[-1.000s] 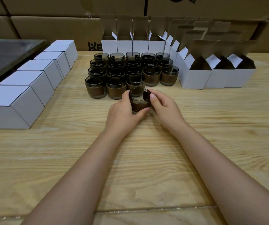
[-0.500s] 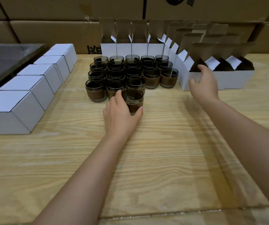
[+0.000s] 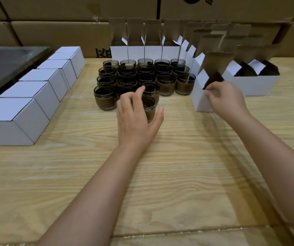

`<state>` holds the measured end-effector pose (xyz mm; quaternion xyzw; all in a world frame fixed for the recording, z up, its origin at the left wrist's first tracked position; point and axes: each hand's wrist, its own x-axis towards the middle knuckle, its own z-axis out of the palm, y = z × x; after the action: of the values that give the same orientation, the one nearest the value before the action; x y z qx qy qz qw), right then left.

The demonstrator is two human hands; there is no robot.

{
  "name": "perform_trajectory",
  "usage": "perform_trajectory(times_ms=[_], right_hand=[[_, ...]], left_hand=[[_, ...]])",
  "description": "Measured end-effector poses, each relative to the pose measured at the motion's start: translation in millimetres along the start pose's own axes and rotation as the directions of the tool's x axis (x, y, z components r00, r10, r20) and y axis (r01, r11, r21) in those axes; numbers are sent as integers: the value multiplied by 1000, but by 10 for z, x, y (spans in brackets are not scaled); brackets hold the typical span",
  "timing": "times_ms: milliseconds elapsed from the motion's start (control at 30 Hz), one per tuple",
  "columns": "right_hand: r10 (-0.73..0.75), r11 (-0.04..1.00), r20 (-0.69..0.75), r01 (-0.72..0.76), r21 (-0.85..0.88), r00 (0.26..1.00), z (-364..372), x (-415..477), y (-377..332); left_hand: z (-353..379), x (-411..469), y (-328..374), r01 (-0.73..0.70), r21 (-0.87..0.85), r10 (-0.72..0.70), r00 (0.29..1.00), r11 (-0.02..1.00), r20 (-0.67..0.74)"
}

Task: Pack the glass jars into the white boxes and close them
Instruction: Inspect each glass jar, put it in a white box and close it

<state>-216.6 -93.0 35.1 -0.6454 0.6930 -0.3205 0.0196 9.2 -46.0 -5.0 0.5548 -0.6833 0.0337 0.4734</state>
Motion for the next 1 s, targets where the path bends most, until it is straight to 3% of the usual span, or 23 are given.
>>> perform_trajectory(times_ms=[67, 167, 433, 533, 633, 700, 767, 833, 1000], right_hand=[[-44, 999, -1, 44, -6, 999, 15, -168, -113], [-104, 995, -11, 104, 3, 995, 44, -419, -338], [-182, 976, 10, 179, 120, 983, 91, -792, -743], [-196, 949, -175, 232, 215, 965, 77, -852, -724], [-247, 919, -411, 347, 188, 877, 84, -854, -650], [-210, 908, -351, 315, 276, 912, 127, -793, -558], [-123, 875, -161, 183, 448, 979, 160, -731, -483], [-84, 854, -64, 105, 510, 994, 185, -688, -417], [20, 814, -169, 82, 575, 985, 148, -595, -322]], left_hand=[[-12, -25, 33, -124, -117, 129, 991, 985, 40], [-8, -47, 45, -199, -249, 240, 959, 948, 148], [19, -66, 15, -82, -381, 230, 904, 921, 361], [27, -53, -11, -40, -384, 212, 884, 922, 416], [22, -47, -3, -12, -397, 203, 873, 918, 444], [22, -60, 5, -3, -403, 201, 870, 915, 451], [24, -72, 4, 2, -400, 199, 866, 917, 459], [24, -77, 5, 25, -404, 189, 855, 914, 482], [32, -76, 14, 62, -406, 155, 864, 912, 479]])
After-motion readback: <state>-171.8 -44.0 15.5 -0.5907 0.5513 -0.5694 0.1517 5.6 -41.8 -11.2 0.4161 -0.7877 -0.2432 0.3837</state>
